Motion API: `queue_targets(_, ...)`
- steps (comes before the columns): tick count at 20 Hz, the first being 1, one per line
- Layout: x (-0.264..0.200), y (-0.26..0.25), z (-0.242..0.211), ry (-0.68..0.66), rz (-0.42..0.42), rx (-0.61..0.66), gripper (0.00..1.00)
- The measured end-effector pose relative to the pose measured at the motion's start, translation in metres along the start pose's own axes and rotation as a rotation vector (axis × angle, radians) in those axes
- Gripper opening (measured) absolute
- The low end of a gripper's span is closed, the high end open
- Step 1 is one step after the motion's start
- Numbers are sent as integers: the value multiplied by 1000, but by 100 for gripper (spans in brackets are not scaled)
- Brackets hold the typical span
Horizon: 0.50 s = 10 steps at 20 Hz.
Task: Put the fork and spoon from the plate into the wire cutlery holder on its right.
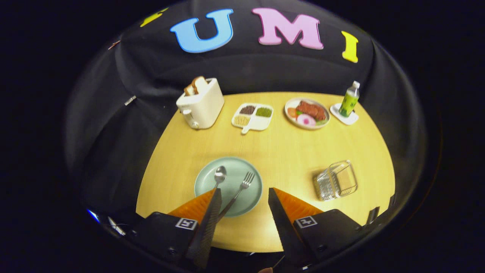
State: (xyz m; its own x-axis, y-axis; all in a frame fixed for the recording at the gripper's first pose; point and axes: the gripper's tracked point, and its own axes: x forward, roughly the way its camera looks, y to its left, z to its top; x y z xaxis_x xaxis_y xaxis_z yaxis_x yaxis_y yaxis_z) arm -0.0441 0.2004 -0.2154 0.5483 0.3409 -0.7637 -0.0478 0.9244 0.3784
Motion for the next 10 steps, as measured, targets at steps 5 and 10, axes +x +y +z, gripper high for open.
queue_targets(5,63,23,-44,179,18,75,72)
queue_targets(10,107,21,-76,283,-35,86,62)
